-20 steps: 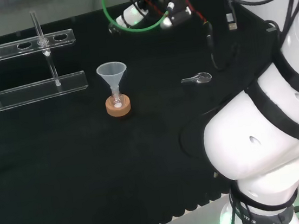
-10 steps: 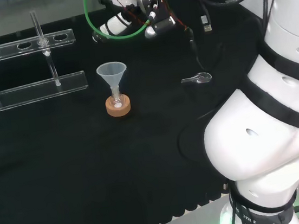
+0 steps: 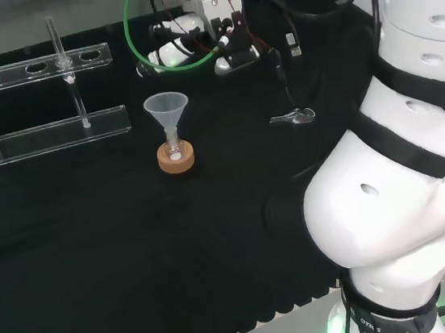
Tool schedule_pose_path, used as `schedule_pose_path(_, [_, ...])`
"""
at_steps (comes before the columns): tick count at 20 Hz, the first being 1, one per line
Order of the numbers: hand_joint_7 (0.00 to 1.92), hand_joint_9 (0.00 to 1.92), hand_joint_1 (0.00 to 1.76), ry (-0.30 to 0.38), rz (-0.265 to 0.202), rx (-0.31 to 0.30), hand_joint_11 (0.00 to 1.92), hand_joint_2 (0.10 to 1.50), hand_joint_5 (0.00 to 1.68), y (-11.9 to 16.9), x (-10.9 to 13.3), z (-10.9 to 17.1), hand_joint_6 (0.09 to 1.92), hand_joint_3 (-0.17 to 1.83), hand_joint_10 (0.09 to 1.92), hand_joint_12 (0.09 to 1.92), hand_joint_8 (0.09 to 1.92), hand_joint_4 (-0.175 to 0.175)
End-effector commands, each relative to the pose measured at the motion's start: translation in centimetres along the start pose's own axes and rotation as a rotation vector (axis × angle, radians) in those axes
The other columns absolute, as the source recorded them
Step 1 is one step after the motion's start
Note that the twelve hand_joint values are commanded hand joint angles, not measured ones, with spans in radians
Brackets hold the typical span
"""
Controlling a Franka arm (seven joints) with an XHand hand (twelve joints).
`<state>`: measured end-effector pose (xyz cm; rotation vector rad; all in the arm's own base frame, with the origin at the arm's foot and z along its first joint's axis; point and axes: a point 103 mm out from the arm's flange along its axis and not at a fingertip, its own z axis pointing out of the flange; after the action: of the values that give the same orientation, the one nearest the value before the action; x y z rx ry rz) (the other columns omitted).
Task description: Remove the funnel from the round-bottom flask.
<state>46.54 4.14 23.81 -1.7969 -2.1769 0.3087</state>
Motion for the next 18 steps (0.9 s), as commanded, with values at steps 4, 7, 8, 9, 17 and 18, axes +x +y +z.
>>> schedule_pose_path(4, [0.0, 0.0, 0.0, 0.068, -0.03, 0.054, 0.0, 0.76, 0.0, 2.4, 1.2, 3.7, 0.09, 0.03, 0.09, 1.35, 0.09, 0.035])
schedule_pose_path(7, [0.0, 0.0, 0.0, 0.062, -0.025, 0.1, 0.0, 0.76, 0.0, 3.8, 1.2, 5.0, 0.09, 0.03, 0.09, 1.35, 0.09, 0.035])
schedule_pose_path(8, [0.0, 0.0, 0.0, 0.053, -0.026, 0.117, 0.0, 0.76, 0.0, 4.2, 1.4, 5.6, 0.09, 0.03, 0.09, 1.35, 0.09, 0.035])
schedule_pose_path(9, [0.0, 0.0, 0.0, 0.047, -0.022, 0.13, 0.0, 0.76, 0.0, 4.5, 1.5, 6.1, 0.09, 0.03, 0.09, 1.35, 0.09, 0.035])
schedule_pose_path(17, [0.0, 0.01, 0.01, -0.053, 0.01, 0.168, 0.0, 0.76, 0.0, 5.1, 2.7, 7.5, 0.09, 0.03, 0.09, 1.53, 0.09, 0.037])
schedule_pose_path(18, [0.0, 0.01, 0.01, -0.063, 0.01, 0.163, 0.0, 0.76, 0.0, 5.0, 2.6, 7.5, 0.09, 0.03, 0.09, 1.57, 0.09, 0.037])
